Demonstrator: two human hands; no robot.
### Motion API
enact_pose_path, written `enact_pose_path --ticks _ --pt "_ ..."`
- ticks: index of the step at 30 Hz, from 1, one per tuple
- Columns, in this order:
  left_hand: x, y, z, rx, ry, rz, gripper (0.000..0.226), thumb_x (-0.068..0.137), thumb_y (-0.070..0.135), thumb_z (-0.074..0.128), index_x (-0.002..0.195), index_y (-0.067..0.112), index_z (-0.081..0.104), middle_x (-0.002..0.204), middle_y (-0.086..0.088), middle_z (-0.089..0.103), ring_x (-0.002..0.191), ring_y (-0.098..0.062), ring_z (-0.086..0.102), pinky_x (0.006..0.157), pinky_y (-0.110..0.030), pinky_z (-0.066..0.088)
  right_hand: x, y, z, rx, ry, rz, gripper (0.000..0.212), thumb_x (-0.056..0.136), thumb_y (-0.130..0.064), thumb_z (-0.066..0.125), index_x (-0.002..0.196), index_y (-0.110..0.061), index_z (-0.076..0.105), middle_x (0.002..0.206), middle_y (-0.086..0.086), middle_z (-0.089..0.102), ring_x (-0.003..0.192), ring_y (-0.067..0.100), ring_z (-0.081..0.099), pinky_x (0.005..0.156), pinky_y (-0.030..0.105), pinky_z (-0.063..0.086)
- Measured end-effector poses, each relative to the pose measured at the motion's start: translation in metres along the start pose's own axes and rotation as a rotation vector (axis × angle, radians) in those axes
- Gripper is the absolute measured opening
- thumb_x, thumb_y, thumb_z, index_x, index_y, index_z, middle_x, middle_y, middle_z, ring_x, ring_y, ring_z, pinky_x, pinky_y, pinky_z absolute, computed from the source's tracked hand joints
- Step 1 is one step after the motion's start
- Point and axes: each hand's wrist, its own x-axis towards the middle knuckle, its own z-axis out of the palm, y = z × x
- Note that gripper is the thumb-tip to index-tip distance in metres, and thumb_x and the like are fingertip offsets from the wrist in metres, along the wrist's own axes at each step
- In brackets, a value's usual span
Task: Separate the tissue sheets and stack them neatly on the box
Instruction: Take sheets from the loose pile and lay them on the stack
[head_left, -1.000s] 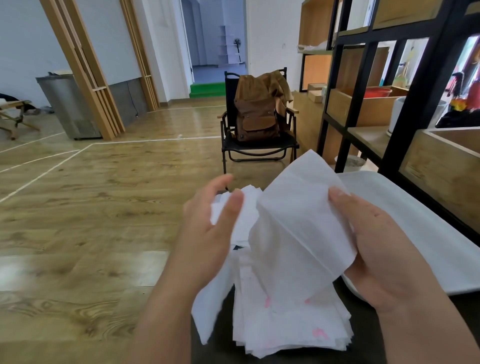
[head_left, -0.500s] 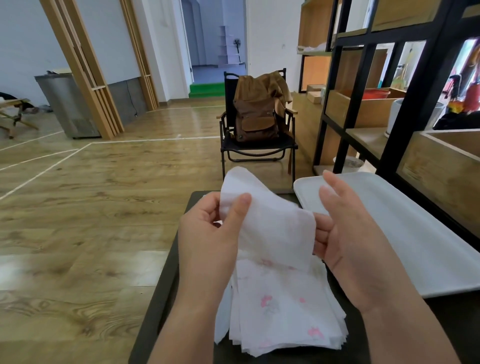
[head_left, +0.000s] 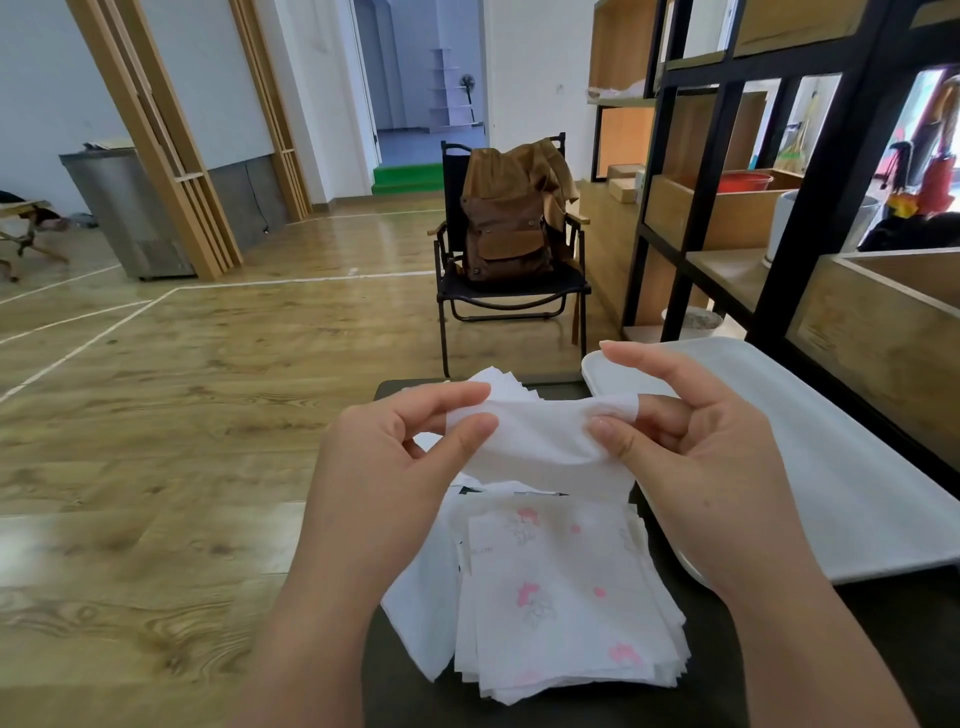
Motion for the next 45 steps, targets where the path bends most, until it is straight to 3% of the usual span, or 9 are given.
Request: enact_pose_path --ticks 9,13,18,25,33,36,38,41,45 --pt "0.000 -0.002 0.004 0.044 -0.018 0.003 0.027 0.075 0.063 0.058 0.091 0.046 0.072 0.072 0.012 0.073 0.055 -0.018 0.053 0.054 -0.012 0.042 0.000 0.002 -0.002 -0.003 -0.023 -0.015 0.047 0.083 -0.008 0.072 0.109 -0.047 0.066 0.084 -0.014 0.076 0.087 0.015 0.071 0.082 0.030 0.057" --pt "0.002 -0.004 0.005 0.089 -0.010 -0.021 0.002 0.081 0.044 0.072 0.082 0.045 0.072 0.069 0.012 0.070 0.047 -0.006 0.043 0.051 -0.013 0.037 0.000 0.001 -0.004 -0.005 -0.032 -0.016 0.046 0.083 -0.008 0.071 0.109 -0.045 0.066 0.085 -0.012 0.076 0.087 0.013 0.071 0.081 0.030 0.058" --pt "0.001 0.000 0.003 0.127 0.007 0.005 0.015 0.081 0.032 0.075 0.084 0.043 0.066 0.075 0.018 0.068 0.059 0.005 0.052 0.062 -0.021 0.038 0.000 -0.001 -0.004 -0.080 -0.059 -0.036 0.046 0.084 -0.009 0.070 0.109 -0.047 0.063 0.080 -0.015 0.074 0.079 0.016 0.065 0.074 0.034 0.056" --pt "0.000 0.000 0.002 0.161 -0.031 0.030 0.012 0.083 0.032 0.074 0.080 0.043 0.072 0.075 0.026 0.066 0.071 0.005 0.057 0.061 -0.010 0.040 0.000 -0.001 -0.004 -0.101 -0.046 -0.045 0.045 0.083 -0.013 0.071 0.107 -0.050 0.063 0.080 -0.014 0.073 0.080 0.018 0.065 0.076 0.032 0.057" --pt "0.000 0.010 -0.002 0.206 -0.025 0.201 0.002 0.086 0.046 0.066 0.084 0.045 0.066 0.114 0.032 0.052 0.112 -0.003 0.052 0.079 -0.005 0.038 0.001 -0.002 -0.003 -0.286 -0.020 0.036 0.021 0.071 -0.055 0.065 0.090 -0.061 0.058 0.101 -0.021 0.054 0.089 -0.002 0.055 0.063 0.007 0.048" --pt "-0.002 0.018 -0.004 0.112 -0.072 0.215 0.003 0.087 0.038 0.060 0.087 0.041 0.062 0.105 0.025 0.063 0.100 -0.002 0.060 0.070 -0.015 0.046 0.000 -0.011 -0.004 -0.141 -0.038 0.050 0.007 0.075 -0.047 0.066 0.080 -0.052 0.066 0.105 -0.012 0.062 0.084 0.004 0.063 0.064 0.011 0.052" --pt "-0.006 0.024 -0.005 -0.034 -0.098 0.183 0.004 0.088 0.040 0.058 0.088 0.039 0.062 0.082 0.012 0.066 0.072 -0.004 0.062 0.054 -0.022 0.046 -0.003 -0.020 -0.008 0.004 -0.101 0.041 0.022 0.071 -0.050 0.063 0.087 -0.038 0.071 0.096 -0.007 0.072 0.085 0.007 0.069 0.066 0.015 0.055" --pt "-0.012 0.031 -0.003 -0.143 -0.100 0.093 0.012 0.090 0.039 0.059 0.099 0.046 0.060 0.079 -0.019 0.064 0.069 -0.041 0.060 0.053 -0.049 0.051 -0.010 -0.032 -0.012 0.104 -0.178 0.097 0.028 0.074 -0.052 0.059 0.094 -0.039 0.074 0.092 -0.012 0.075 0.084 0.005 0.072 0.063 0.011 0.052" --pt "-0.018 0.026 0.002 -0.020 -0.197 -0.103 0.031 0.095 0.036 0.060 0.110 0.060 0.048 0.087 0.004 0.072 0.072 -0.024 0.069 0.059 -0.041 0.056 -0.013 -0.026 -0.019 -0.092 -0.273 0.404 0.023 0.091 -0.044 0.057 0.092 -0.030 0.074 0.088 -0.014 0.076 0.079 0.004 0.071 0.067 0.022 0.056"
